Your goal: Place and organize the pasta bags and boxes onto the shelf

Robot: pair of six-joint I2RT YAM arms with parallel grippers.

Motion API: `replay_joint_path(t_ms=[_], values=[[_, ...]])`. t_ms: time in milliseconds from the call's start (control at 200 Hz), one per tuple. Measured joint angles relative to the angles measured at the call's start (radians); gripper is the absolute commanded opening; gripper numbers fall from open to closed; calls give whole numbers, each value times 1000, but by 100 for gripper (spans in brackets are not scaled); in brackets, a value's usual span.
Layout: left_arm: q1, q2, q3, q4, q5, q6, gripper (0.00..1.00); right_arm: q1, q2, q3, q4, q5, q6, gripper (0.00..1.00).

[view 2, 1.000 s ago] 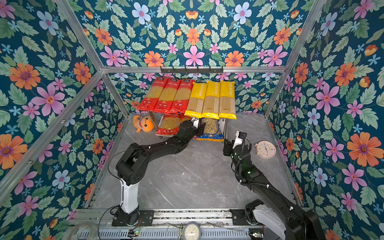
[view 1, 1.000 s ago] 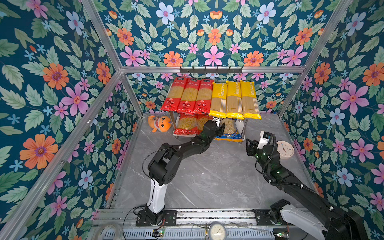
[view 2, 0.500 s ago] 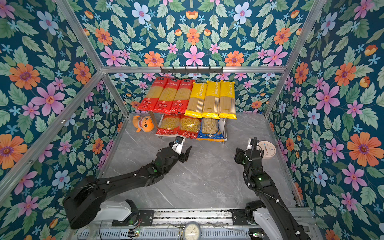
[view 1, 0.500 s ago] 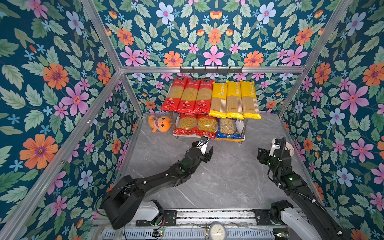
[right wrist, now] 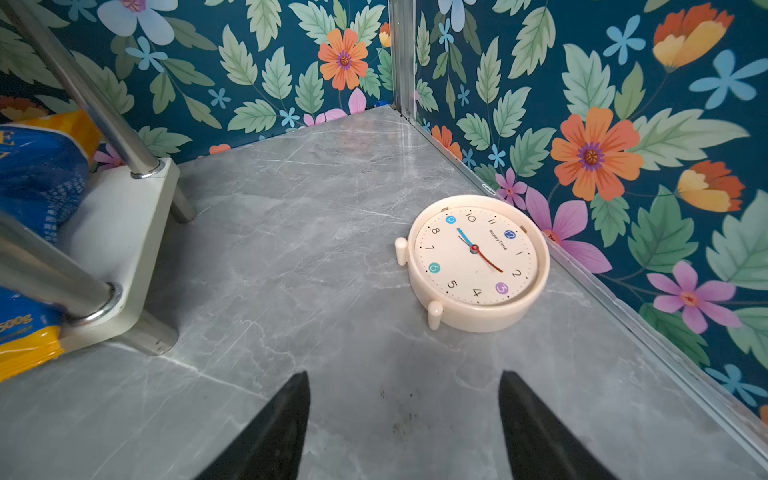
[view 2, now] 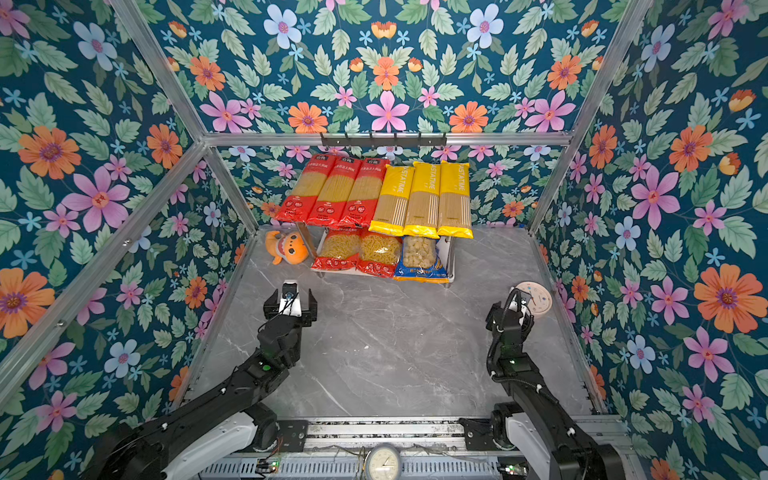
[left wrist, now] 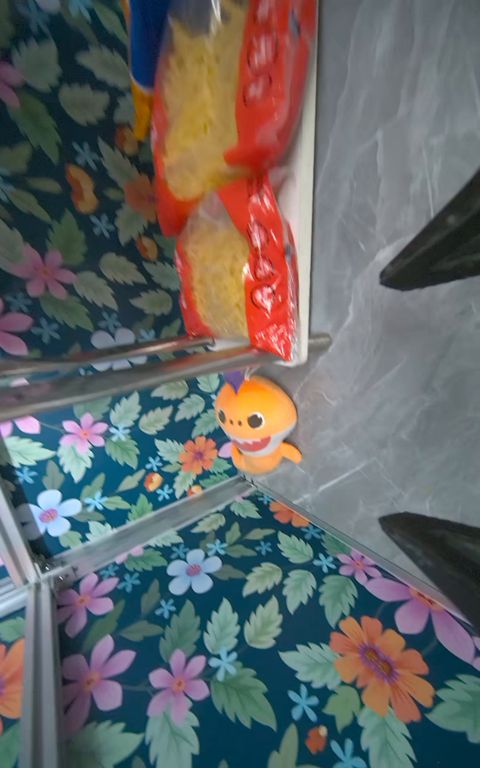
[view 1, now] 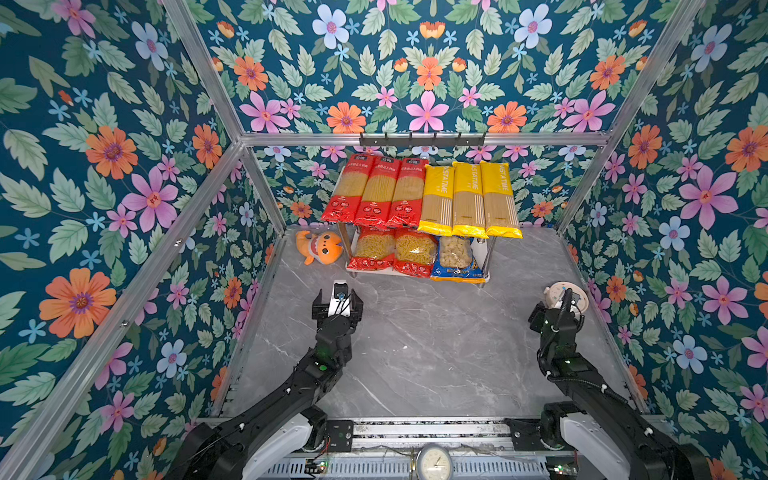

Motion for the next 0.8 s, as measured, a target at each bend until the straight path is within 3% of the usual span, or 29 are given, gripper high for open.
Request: replay_joint_path(t_ms=[205, 360, 465, 595, 800], values=[[231, 154, -104, 211, 101, -31, 87, -9, 116, -18, 167, -33, -18, 73], [365, 356, -148, 444, 209, -63, 87, -60, 208, -48, 288, -79, -26, 73], [383, 501, -146, 589, 240, -84, 87, -75, 256, -34, 323, -112, -49, 74], [397, 648, -116, 724, 274, -86, 88, -82, 390, -68, 520, -149, -85, 74], [415, 678, -45, 745, 308, -109, 88, -86, 457, -60, 627, -233, -123, 77]])
